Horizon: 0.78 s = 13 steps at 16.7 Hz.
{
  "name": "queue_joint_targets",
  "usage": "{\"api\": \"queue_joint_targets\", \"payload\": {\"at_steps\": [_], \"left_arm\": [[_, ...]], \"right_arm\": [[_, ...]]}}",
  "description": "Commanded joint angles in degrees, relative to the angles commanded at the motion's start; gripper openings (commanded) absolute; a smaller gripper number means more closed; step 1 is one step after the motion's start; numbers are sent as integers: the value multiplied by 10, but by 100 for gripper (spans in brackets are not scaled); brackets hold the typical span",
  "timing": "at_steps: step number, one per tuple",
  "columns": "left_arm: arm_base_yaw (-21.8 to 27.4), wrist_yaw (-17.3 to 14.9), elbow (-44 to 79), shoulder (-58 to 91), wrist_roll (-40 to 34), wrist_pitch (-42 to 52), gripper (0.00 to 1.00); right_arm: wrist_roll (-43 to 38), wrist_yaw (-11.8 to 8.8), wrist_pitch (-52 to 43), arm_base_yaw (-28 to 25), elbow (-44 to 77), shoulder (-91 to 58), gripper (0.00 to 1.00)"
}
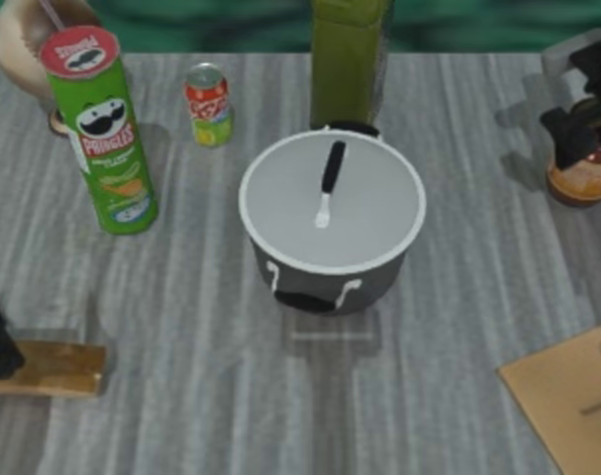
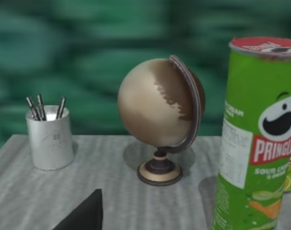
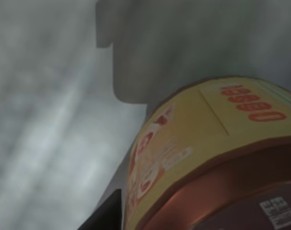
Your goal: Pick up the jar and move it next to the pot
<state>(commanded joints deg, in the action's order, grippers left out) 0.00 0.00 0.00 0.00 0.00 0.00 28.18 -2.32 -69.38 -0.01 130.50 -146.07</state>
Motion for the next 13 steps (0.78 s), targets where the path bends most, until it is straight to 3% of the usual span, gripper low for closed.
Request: {"api": "queue_joint_targets", "payload": {"at_steps": [9, 13], "left_arm": [[0, 0, 0, 0, 0, 0, 100], [0, 0, 0, 0, 0, 0, 100]], "right_arm": [[0, 0, 0, 0, 0, 0, 2], [0, 0, 0, 0, 0, 0, 0]]}}
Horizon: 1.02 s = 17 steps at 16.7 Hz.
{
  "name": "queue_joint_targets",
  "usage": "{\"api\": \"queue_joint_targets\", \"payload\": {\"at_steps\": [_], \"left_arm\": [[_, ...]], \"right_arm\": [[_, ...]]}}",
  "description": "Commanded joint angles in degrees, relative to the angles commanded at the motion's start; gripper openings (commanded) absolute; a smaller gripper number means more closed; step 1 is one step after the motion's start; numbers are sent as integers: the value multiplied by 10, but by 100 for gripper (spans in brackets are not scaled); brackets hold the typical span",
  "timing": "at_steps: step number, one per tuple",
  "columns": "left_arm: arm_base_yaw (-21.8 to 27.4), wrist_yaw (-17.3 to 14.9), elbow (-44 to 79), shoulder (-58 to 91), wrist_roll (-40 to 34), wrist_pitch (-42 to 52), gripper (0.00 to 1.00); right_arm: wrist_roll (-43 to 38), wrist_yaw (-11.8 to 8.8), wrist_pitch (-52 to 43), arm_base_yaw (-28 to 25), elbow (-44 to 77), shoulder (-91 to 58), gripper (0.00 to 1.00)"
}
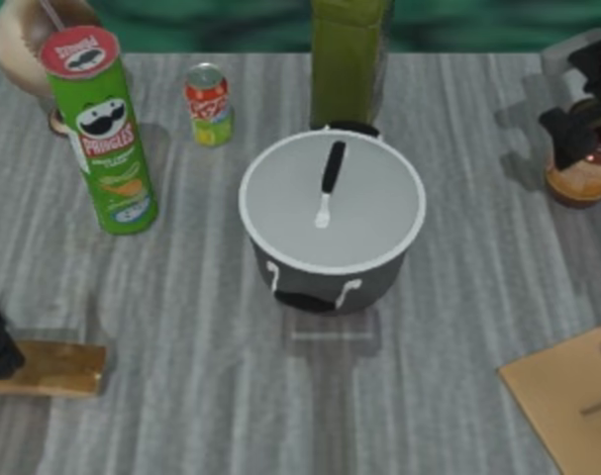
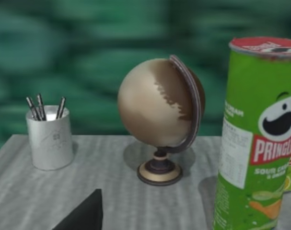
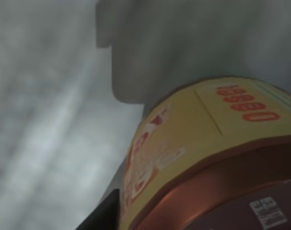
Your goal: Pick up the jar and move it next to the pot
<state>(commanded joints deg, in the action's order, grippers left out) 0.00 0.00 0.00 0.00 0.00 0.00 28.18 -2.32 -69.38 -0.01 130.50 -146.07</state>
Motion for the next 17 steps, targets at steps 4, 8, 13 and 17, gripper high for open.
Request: {"api": "queue_joint_targets", "payload": {"at_steps": [4, 8, 13, 17], "left_arm": [[0, 0, 0, 0, 0, 0, 100], [0, 0, 0, 0, 0, 0, 100], [0, 0, 0, 0, 0, 0, 100], [0, 0, 0, 0, 0, 0, 100]], "right_arm": [[0, 0, 0, 0, 0, 0, 0], [0, 0, -1, 0, -22, 23, 0], [-2, -2, -12, -2, -141, 158, 0], [-2, -3, -23, -6, -239, 267, 0]]}}
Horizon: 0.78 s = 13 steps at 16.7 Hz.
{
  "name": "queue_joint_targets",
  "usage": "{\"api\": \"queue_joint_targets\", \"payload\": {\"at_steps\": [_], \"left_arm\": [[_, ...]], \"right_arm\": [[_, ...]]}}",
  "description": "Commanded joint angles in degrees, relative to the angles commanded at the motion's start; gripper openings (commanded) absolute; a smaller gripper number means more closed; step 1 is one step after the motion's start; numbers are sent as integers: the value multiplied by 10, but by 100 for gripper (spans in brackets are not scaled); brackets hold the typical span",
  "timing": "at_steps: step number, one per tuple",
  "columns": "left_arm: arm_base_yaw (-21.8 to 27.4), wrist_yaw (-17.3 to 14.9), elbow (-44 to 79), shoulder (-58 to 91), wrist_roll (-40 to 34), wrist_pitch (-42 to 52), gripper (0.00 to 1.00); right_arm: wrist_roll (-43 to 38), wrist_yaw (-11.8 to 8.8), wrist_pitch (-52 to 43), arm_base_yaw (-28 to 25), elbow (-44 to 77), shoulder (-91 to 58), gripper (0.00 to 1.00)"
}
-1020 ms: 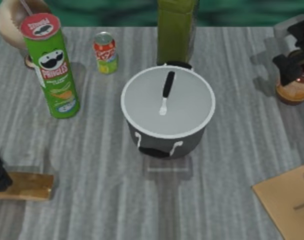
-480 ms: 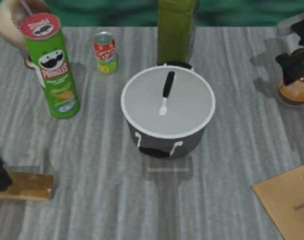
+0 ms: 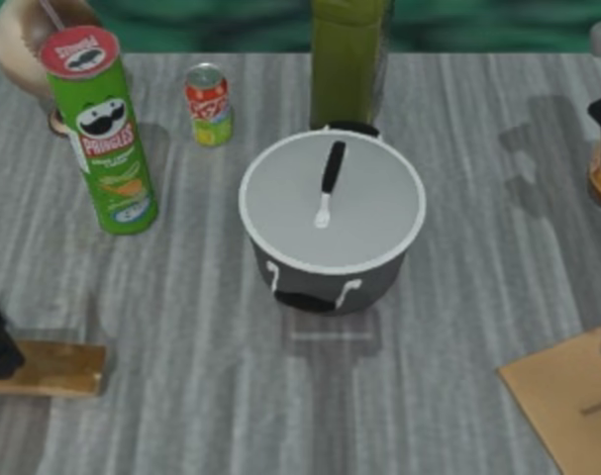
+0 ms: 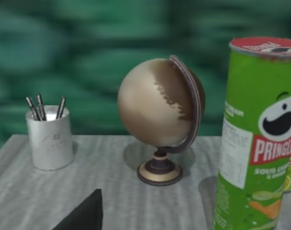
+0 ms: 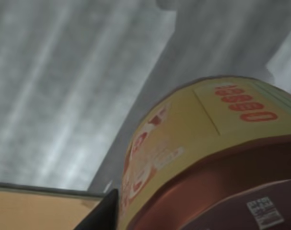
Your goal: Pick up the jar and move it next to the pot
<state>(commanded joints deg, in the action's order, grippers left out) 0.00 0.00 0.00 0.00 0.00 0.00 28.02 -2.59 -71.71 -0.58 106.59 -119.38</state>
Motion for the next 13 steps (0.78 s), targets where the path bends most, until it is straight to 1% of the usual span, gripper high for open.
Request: {"api": "queue_joint_targets", "payload": {"at_steps": [2, 8, 11, 13], "left_arm": [[0, 0, 0, 0, 0, 0, 100], [0, 0, 0, 0, 0, 0, 100], [0, 0, 0, 0, 0, 0, 100], [0, 0, 0, 0, 0, 0, 100]], "right_arm": [[0, 0, -3, -1, -24, 24, 0], [-9, 0, -1, -2, -25, 23, 0], [-66, 7, 10, -26, -27, 14, 0], [-134, 13, 22, -49, -33, 6, 0]]}}
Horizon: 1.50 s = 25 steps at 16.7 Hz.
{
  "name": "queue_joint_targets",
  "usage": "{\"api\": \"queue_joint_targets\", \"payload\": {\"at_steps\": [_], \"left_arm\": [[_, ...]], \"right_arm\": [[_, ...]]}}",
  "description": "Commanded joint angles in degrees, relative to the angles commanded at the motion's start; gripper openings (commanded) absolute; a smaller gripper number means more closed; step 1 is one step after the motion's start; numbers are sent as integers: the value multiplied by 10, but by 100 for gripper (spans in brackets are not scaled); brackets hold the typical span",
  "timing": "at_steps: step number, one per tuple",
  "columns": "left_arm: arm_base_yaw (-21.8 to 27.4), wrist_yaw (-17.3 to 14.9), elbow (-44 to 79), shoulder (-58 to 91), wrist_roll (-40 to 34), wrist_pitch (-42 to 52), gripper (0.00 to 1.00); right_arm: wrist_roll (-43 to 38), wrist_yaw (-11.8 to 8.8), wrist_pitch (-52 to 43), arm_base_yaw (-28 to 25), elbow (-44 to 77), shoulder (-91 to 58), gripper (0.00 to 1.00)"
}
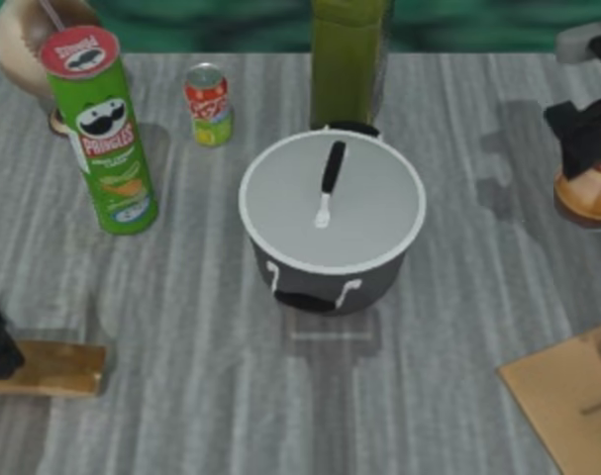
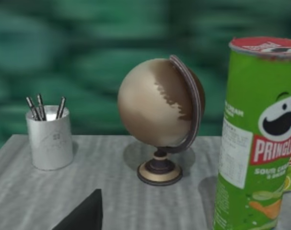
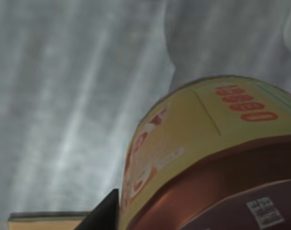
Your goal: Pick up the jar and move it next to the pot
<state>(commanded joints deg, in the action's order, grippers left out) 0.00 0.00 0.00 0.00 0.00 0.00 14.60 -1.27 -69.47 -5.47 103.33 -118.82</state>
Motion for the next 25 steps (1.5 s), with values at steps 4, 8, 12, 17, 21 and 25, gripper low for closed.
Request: {"api": "queue_joint_targets", "payload": {"at_steps": [4, 8, 12, 17, 21, 25], "left_arm": [[0, 0, 0, 0, 0, 0, 100], [0, 0, 0, 0, 0, 0, 100], [0, 0, 0, 0, 0, 0, 100], [0, 0, 0, 0, 0, 0, 100], [0, 0, 0, 0, 0, 0, 100], [0, 0, 0, 0, 0, 0, 100]], "right_arm": [[-177, 15, 31, -54, -15, -16, 0], [-293, 28, 59, -99, -30, -25, 0], [-316, 31, 66, -110, -34, -27, 0], [-315, 30, 84, -109, -46, -31, 0], [-316, 31, 142, -110, -86, -51, 0], [-316, 32, 163, -110, -100, -59, 0]]}}
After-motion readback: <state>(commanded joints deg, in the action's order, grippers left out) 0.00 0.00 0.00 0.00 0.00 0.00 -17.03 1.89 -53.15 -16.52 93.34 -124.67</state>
